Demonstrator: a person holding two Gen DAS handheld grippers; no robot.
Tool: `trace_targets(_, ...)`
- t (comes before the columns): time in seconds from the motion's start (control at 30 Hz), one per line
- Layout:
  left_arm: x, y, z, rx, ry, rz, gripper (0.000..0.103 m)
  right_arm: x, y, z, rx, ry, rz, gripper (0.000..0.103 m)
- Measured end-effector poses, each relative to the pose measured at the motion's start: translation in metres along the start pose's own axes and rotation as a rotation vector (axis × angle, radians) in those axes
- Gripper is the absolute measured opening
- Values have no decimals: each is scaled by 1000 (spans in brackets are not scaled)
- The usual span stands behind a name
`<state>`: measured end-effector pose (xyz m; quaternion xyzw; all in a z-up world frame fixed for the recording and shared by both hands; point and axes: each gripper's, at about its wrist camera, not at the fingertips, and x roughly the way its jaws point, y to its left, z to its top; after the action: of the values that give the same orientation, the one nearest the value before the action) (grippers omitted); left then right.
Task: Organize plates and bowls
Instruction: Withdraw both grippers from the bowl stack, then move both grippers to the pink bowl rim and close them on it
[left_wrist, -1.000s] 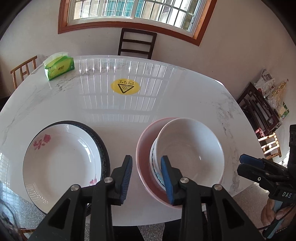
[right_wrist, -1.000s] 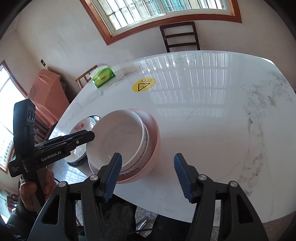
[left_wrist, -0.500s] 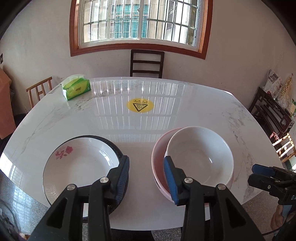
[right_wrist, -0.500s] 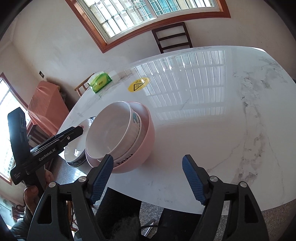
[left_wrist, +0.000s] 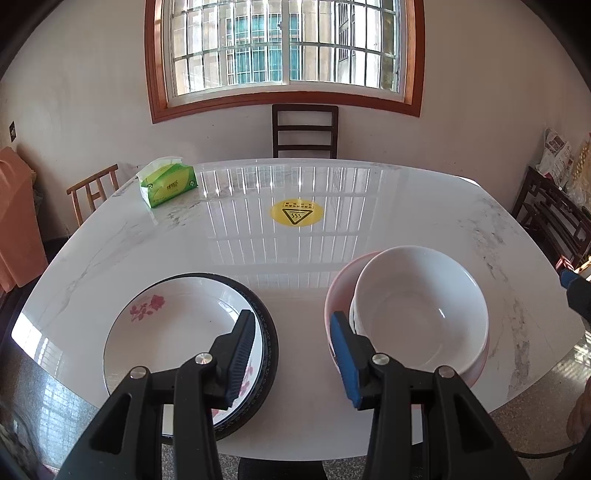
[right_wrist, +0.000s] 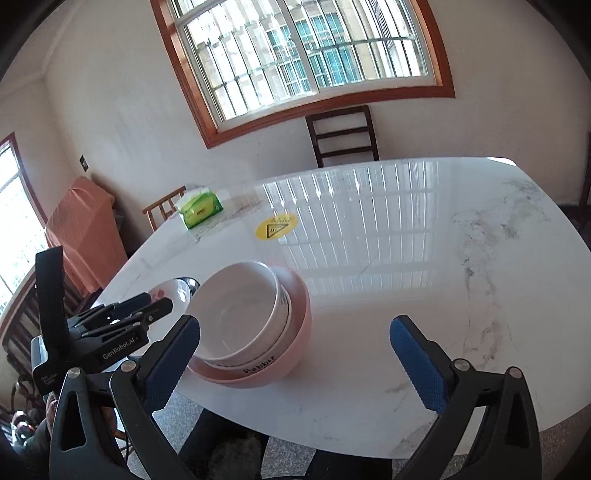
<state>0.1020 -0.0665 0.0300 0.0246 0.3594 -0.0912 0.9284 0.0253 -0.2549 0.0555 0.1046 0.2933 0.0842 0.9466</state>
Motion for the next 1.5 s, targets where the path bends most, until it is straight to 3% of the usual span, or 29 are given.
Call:
trace_targets(0.13,2,0,-1,1,5,2,43,-4,6,1,-85,-56,-131,100)
trace_targets(0.27,6,-1,-2,5,15,3,43,-3,8,-3,-84,-108,-133,97)
trace_targets(0.4,11,3,-2,-11,40,-18,43,5,0,-3,-32,-34,-78,96)
trace_targets(0.47,15,6,-2,-22,61,-31,43,15,-2,-4,-19,39,-31,82)
trace_targets(0.53,17,8,0,-29,75,-34,43,26,-4,-5,-4,108,-22,74)
trace_targets(0.6,18,9,2,-26,88,-33,43,36,-9,-7,22,163,4,58)
trace_targets(0.63,19,10,3,-27,97,-31,43,40,-11,-7,33,189,8,44)
trace_targets(0.67,21,11,4,-31,109,-33,43,45,-13,-8,38,218,9,41)
trace_targets(0.83,31,19,7,-84,198,-96,43,63,-24,-11,127,313,72,37)
trace_targets(1.0,39,19,17,-102,274,-150,43,79,-29,-6,155,399,81,34)
trace_targets(1.27,55,4,22,-30,379,-113,43,102,-24,4,114,517,37,33)
trace_targets(1.5,65,12,19,-121,427,-128,43,111,-20,8,84,592,14,33)
